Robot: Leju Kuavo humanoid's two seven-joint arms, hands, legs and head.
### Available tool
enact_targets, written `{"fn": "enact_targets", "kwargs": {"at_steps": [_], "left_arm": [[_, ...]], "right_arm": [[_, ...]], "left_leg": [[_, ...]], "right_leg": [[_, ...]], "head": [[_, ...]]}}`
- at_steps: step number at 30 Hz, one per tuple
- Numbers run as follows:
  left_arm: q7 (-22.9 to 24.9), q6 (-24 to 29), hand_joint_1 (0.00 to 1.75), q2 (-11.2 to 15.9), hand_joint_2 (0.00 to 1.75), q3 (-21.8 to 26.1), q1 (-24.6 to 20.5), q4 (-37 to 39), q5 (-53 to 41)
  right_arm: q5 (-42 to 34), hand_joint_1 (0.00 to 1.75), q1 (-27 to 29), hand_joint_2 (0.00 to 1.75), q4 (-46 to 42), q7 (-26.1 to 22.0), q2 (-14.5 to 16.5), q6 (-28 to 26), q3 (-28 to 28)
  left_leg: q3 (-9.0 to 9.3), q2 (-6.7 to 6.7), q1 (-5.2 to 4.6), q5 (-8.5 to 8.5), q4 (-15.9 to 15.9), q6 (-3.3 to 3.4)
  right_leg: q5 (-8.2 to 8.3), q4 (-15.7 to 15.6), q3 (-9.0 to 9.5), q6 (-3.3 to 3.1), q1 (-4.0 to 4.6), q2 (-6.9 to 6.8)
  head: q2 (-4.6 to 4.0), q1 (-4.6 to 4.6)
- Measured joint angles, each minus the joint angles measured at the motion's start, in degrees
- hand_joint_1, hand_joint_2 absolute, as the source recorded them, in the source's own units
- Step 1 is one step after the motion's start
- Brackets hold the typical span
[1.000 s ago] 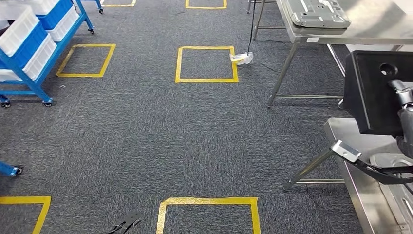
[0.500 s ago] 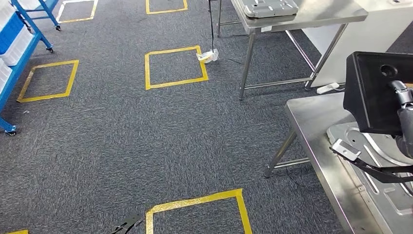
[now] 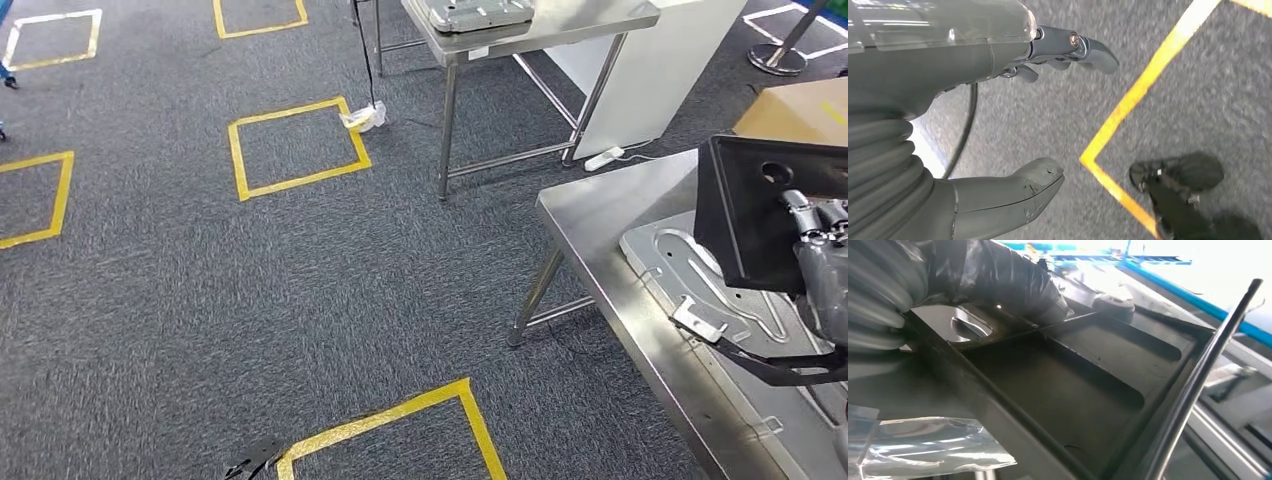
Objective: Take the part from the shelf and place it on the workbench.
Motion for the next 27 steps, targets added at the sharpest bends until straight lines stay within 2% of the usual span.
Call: {"fn": "enact_targets", "kwargs": {"at_steps": [1,2,3,4,5,7,8,9,11,12,14,15,16,17,18,19,20,21,22,23,24,25,26,27], "left_arm": [[0.0,0.0,0.0,0.0,1.75,0.2,0.1,0.0,0.0],[0.0,-0.1,0.0,0.0,1.75,0.4,0.2,0.0,-0.1],[0.1,-0.1,0.0,0.0,1.75,0.6,0.2,0.0,-0.1],[0.1,-0.1,0.0,0.0,1.75,0.8,0.2,0.0,-0.2],[0.1,-0.2,0.0,0.0,1.75,1.0,0.2,0.0,-0.4],[0.1,-0.3,0.0,0.0,1.75,1.3,0.2,0.0,-0.7],[0.1,-0.4,0.0,0.0,1.75,1.4,0.2,0.0,-0.9],[0.0,-0.5,0.0,0.0,1.75,1.5,0.1,0.0,-1.0],[0.0,-0.7,0.0,0.0,1.75,1.7,0.1,0.0,-1.1],[0.0,-0.8,0.0,0.0,1.75,1.8,0.0,0.0,-1.2],[0.0,-0.8,0.0,0.0,1.75,2.0,0.0,-0.1,-1.2],[0.0,-0.9,0.0,0.0,1.75,2.1,0.1,-0.1,-1.2],[0.0,-0.9,0.0,0.0,1.75,2.2,0.2,-0.1,-1.2],[0.0,-0.9,0.0,0.0,1.75,2.3,0.3,-0.1,-1.2],[0.0,-1.0,0.0,0.0,1.75,2.5,0.3,-0.1,-1.3],[0.0,-1.0,0.0,0.0,1.75,2.6,0.3,-0.1,-1.4],[0.0,-1.0,0.0,0.0,1.75,2.7,0.3,-0.1,-1.6],[0.1,-1.1,0.0,0.0,1.75,2.8,0.3,-0.1,-1.9],[0.2,-1.1,0.0,0.0,1.75,2.9,0.3,-0.1,-2.2],[0.2,-1.1,0.0,0.1,1.75,2.9,0.3,-0.1,-2.6],[0.4,-1.2,0.0,0.1,1.75,3.0,0.3,-0.1,-2.9],[0.5,-1.3,0.0,0.1,1.75,3.2,0.3,-0.1,-3.2],[0.5,-1.4,0.0,0.1,1.75,3.4,0.2,-0.2,-3.5],[0.6,-1.5,0.0,0.1,1.75,3.6,0.1,-0.3,-3.7]], "right_arm": [[-0.1,1.75,0.0,1.75,0.3,-0.1,0.1,0.4,0.0],[-0.2,1.75,0.0,1.75,0.6,-0.2,0.1,0.8,0.0],[-0.4,1.75,0.0,1.75,0.9,-0.3,0.1,1.0,0.0],[-0.4,1.75,0.0,1.75,1.2,-0.3,0.2,1.2,0.0],[-0.5,1.75,0.0,1.75,1.5,-0.3,0.2,1.2,0.0],[-0.7,1.75,0.0,1.75,1.9,-0.3,0.3,1.3,-0.1],[-0.8,1.75,-0.1,1.75,2.2,-0.3,0.3,1.5,-0.1],[-0.8,1.75,-0.1,1.75,2.4,-0.2,0.4,1.7,-0.1],[-0.8,1.75,-0.2,1.75,2.9,-0.1,0.6,2.0,-0.2],[-0.8,1.75,-0.3,1.75,3.1,-0.1,0.6,2.1,-0.2],[-0.8,1.75,-0.5,1.75,3.4,-0.1,0.9,2.2,-0.3],[-0.9,1.75,-0.6,1.75,3.6,0.0,1.0,2.4,-0.3],[-0.9,1.75,-0.7,1.75,3.7,-0.1,1.3,2.7,-0.2],[-0.9,1.75,-0.7,1.75,3.9,-0.1,1.5,3.1,-0.2],[-1.0,1.75,-0.7,1.75,4.1,-0.1,1.7,3.5,-0.1],[-1.1,1.75,-0.8,1.75,4.4,0.0,1.9,4.0,-0.1],[-1.4,1.75,-0.9,1.75,4.6,0.0,2.1,4.5,-0.1],[-1.8,1.75,-1.0,1.75,4.9,0.0,2.4,5.0,-0.1],[-2.2,1.75,-1.3,1.75,5.3,0.0,2.7,5.5,-0.1],[-2.6,1.75,-1.6,1.75,5.8,-0.1,3.1,6.1,0.0],[-3.0,1.75,-2.0,1.75,6.4,-0.1,3.5,6.6,0.1],[-3.4,1.75,-2.4,1.75,7.1,-0.1,3.9,7.2,0.3],[-3.8,1.75,-2.6,1.75,7.7,-0.1,4.2,7.6,0.4],[-4.3,1.75,-2.9,1.75,8.4,-0.1,4.5,7.9,0.4]], "left_leg": [[-0.02,0.71,-0.05,-0.02,0.0,0.06],[-0.04,1.42,-0.09,-0.08,0.0,0.08],[-0.02,2.15,-0.09,-0.16,0.0,0.05],[0.03,2.82,-0.07,-0.26,0.1,-0.03],[0.13,3.45,-0.05,-0.4,0.1,-0.17],[0.33,4.53,-0.26,-0.81,0.4,-0.64],[0.44,5.05,-0.4,-1.01,0.5,-0.93],[0.57,5.59,-0.52,-1.17,0.5,-1.22],[0.92,6.57,-0.5,-1.55,0.5,-1.84],[0.95,6.03,-0.38,-2.09,1.0,-2.17],[-0.64,3.24,-0.07,-4.72,5.0,-2.62],[-2.33,1.62,0.03,-6.6,8.8,-2.73],[-4.34,0.77,0.07,-8.28,12.8,-2.79],[-6.04,0.4,0.08,-9.2,16.0,-2.83],[-6.97,0.23,0.08,-9.02,17.3,-2.81],[-6.84,0.14,0.08,-7.71,16.5,-2.73],[-5.67,-0.17,0.1,-5.54,13.4,-2.59],[-4.04,-1.01,0.14,-3.31,9.4,-2.42],[-2.5,-2.44,0.28,-1.75,5.7,-2.28],[-1.41,-3.63,0.38,-0.84,3.2,-2.15],[-0.95,-4.46,0.35,-0.67,2.1,-1.99],[-0.82,-4.54,0.27,-0.75,1.8,-1.77],[-0.76,-3.81,0.23,-0.56,1.6,-1.4],[-0.63,-3.1,0.2,-0.32,1.3,-0.97]], "right_leg": [[-1.45,3.6,-1.7,0.17,-0.08,-0.84],[-2.05,5.9,-2.8,0.34,-0.19,-1.22],[-1.63,6.3,-2.94,0.48,-0.3,-1.48],[-0.39,4.8,-2.1,0.58,-0.38,-1.8],[1.5,1.2,-0.09,0.59,-0.4,-2.59],[3.86,-6.0,3.69,0.18,0.0,-5.03],[4.36,-8.1,4.76,-0.15,0.24,-5.75],[4.23,-8.7,4.9,-0.48,0.5,-5.79],[4.44,-8.8,4.91,-1.1,0.47,-4.26],[4.56,-9.0,5.06,-1.45,0.35,-3.6],[4.78,-9.4,5.38,-2.21,0.06,-2.4],[4.79,-9.4,5.38,-2.46,0.11,-1.79],[4.78,-9.4,5.35,-2.62,0.16,-1.12],[4.75,-9.3,5.34,-2.69,0.22,-0.35],[4.71,-9.2,5.33,-2.73,0.27,0.45],[4.66,-9.0,5.33,-2.72,0.29,1.24],[4.57,-8.8,5.33,-2.66,0.28,2.04],[4.46,-8.6,5.3,-2.55,0.23,2.77],[4.34,-8.3,5.12,-2.33,0.25,3.52],[4.3,-8.1,4.86,-2.04,0.21,4.24],[4.35,-8.0,4.56,-1.66,0.09,4.92],[4.5,-8.0,4.29,-1.21,-0.04,5.66],[4.68,-8.2,4.13,-0.76,-0.23,6.23],[4.64,-8.1,3.98,-0.38,-0.27,5.74]], "head": [[0.0,0.01],[0.0,0.03],[0.0,0.02],[0.0,0.03],[0.0,0.03],[0.0,0.02],[0.0,0.01],[0.0,0.0],[0.0,-0.03],[0.0,-0.03],[0.0,-0.08],[0.0,-0.08],[0.0,-0.09],[0.0,-0.09],[0.0,-0.09],[0.0,-0.09],[0.0,-0.09],[0.0,-0.09],[0.0,-0.09],[0.0,-0.08],[0.0,-0.07],[0.0,-0.07],[0.0,-0.07],[0.0,-0.05]]}}
